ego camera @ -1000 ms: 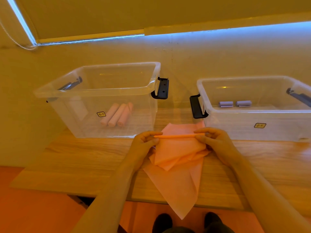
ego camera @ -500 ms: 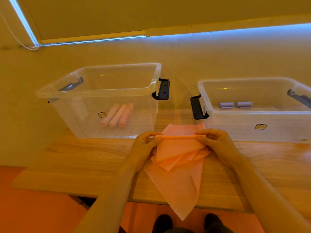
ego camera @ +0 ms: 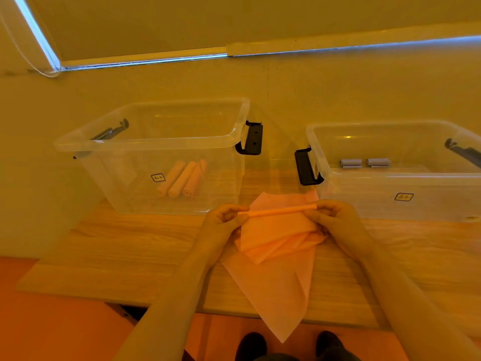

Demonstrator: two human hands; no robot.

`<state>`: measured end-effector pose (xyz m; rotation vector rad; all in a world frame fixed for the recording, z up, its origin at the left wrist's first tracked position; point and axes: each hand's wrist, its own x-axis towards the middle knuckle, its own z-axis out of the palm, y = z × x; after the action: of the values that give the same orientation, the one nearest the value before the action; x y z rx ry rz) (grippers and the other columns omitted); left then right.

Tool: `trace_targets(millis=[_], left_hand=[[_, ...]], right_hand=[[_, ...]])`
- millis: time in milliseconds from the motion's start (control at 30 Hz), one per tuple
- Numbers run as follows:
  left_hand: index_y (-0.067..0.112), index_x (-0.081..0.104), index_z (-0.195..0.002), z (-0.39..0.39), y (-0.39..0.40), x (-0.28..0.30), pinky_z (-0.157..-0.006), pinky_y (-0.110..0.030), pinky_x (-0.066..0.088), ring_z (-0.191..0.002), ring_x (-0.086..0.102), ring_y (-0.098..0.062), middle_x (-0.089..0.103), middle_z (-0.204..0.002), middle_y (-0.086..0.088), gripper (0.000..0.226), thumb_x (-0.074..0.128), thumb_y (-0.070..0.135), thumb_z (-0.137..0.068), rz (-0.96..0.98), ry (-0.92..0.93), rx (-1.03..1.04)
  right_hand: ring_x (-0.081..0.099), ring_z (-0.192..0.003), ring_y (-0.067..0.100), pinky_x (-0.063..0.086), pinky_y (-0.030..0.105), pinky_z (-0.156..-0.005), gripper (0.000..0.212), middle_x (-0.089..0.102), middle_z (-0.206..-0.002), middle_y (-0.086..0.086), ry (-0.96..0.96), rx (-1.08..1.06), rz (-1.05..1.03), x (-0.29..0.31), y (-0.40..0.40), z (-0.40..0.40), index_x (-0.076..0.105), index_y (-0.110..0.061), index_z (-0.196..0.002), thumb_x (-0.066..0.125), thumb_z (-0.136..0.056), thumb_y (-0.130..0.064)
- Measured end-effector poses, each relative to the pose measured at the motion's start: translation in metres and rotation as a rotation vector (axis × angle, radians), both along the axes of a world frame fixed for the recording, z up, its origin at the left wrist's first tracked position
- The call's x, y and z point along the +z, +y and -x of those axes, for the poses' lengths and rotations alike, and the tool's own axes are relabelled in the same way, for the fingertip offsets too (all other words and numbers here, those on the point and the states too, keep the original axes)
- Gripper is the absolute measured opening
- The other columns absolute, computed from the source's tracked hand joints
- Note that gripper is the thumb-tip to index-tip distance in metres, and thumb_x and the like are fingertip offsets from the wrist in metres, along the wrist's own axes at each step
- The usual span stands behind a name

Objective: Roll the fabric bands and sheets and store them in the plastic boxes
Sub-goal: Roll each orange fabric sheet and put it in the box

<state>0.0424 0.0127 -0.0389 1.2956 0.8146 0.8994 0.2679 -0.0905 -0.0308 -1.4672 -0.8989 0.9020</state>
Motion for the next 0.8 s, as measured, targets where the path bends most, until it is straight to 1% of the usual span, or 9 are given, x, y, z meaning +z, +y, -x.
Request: trace_targets(millis=[67,133,267,367,467,533,600,733,800], left_hand=[[0.014,0.066,-0.099,-0.0005,0.0010,-0.0006,-0.047,-0.015,0.045,-0.053,0.058,-0.005,0.069,-0.067,0.005,0.022,0.061,-0.003,-0.087,-0.003,-0.007,0.000],[0.013,0.065,-0.103,-0.0007,0.0010,-0.0009,-0.048,-0.015,0.046,-0.052,0.058,-0.002,0.070,-0.069,0.005,0.024,0.061,-0.003,-0.086,0.011,-0.008,-0.002],[0.008,0.067,-0.097,-0.0007,0.0005,-0.0018,-0.046,-0.013,0.043,-0.046,0.054,-0.001,0.068,-0.067,0.001,0.018,0.061,-0.005,-0.086,0.010,0.013,0.002],[0.010,0.065,-0.101,-0.0016,0.0024,-0.0034,-0.046,-0.014,0.043,-0.047,0.053,-0.001,0.068,-0.068,0.004,0.024,0.061,-0.008,-0.085,0.018,0.002,-0.002],[0.002,0.064,-0.106,-0.0019,0.0034,-0.0046,-0.043,-0.015,0.038,-0.044,0.048,-0.003,0.063,-0.057,0.004,0.021,0.060,-0.003,-0.087,-0.007,0.020,0.005],[0.001,0.067,-0.102,-0.0013,0.0033,-0.0049,-0.043,-0.016,0.035,-0.043,0.045,-0.005,0.056,-0.050,0.002,0.015,0.060,0.004,-0.089,-0.051,0.048,0.003],[0.005,0.069,-0.096,-0.0008,0.0036,-0.0050,-0.042,-0.016,0.034,-0.042,0.044,-0.006,0.054,-0.049,0.001,0.011,0.061,0.007,-0.089,-0.067,0.058,0.007],[0.009,0.069,-0.086,-0.0011,0.0034,-0.0047,-0.041,-0.016,0.035,-0.041,0.045,-0.006,0.055,-0.048,0.002,0.011,0.059,0.008,-0.090,-0.091,0.073,0.011],[0.009,0.070,-0.086,-0.0019,0.0026,-0.0048,-0.041,-0.016,0.034,-0.042,0.045,-0.005,0.055,-0.048,0.003,0.011,0.060,0.006,-0.090,-0.091,0.061,0.010]], right_hand=[[0.057,-0.051,0.012,0.045,0.025,-0.048,0.009,0.064,-0.061,-0.002,0.027,-0.001,0.005,0.0006,0.0001,0.0009,0.069,-0.013,-0.094,0.065,-0.087,-0.015],[0.057,-0.053,0.014,0.046,0.025,-0.048,0.012,0.066,-0.064,0.000,0.056,0.005,-0.001,0.0020,-0.0008,0.0017,0.069,-0.012,-0.097,0.066,-0.085,-0.014],[0.053,-0.051,0.010,0.043,0.022,-0.046,0.010,0.066,-0.065,-0.001,0.034,-0.008,-0.012,0.0026,-0.0017,0.0028,0.073,-0.016,-0.092,0.067,-0.084,-0.019],[0.053,-0.052,0.012,0.043,0.024,-0.047,0.010,0.066,-0.068,0.001,0.044,-0.013,-0.017,0.0013,-0.0007,0.0017,0.073,-0.017,-0.092,0.067,-0.084,-0.017],[0.056,-0.054,0.016,0.046,0.026,-0.048,0.014,0.068,-0.078,0.011,0.064,0.008,-0.019,0.0000,-0.0005,-0.0002,0.072,-0.018,-0.096,0.068,-0.084,-0.012],[0.058,-0.055,0.016,0.047,0.025,-0.048,0.019,0.070,-0.086,0.014,0.064,0.019,-0.006,-0.0008,-0.0007,-0.0017,0.071,-0.018,-0.100,0.067,-0.083,-0.010],[0.058,-0.056,0.016,0.048,0.024,-0.049,0.019,0.069,-0.082,0.012,0.056,0.030,0.009,-0.0010,-0.0009,-0.0023,0.071,-0.018,-0.100,0.067,-0.084,-0.008],[0.058,-0.052,0.009,0.046,0.022,-0.048,0.015,0.066,-0.064,-0.003,0.013,0.027,-0.006,0.0003,-0.0012,-0.0001,0.070,-0.017,-0.100,0.064,-0.087,-0.015],[0.056,-0.050,0.008,0.044,0.023,-0.047,0.014,0.064,-0.061,-0.005,0.000,0.018,-0.016,0.0007,-0.0010,0.0004,0.070,-0.018,-0.100,0.063,-0.088,-0.017]])
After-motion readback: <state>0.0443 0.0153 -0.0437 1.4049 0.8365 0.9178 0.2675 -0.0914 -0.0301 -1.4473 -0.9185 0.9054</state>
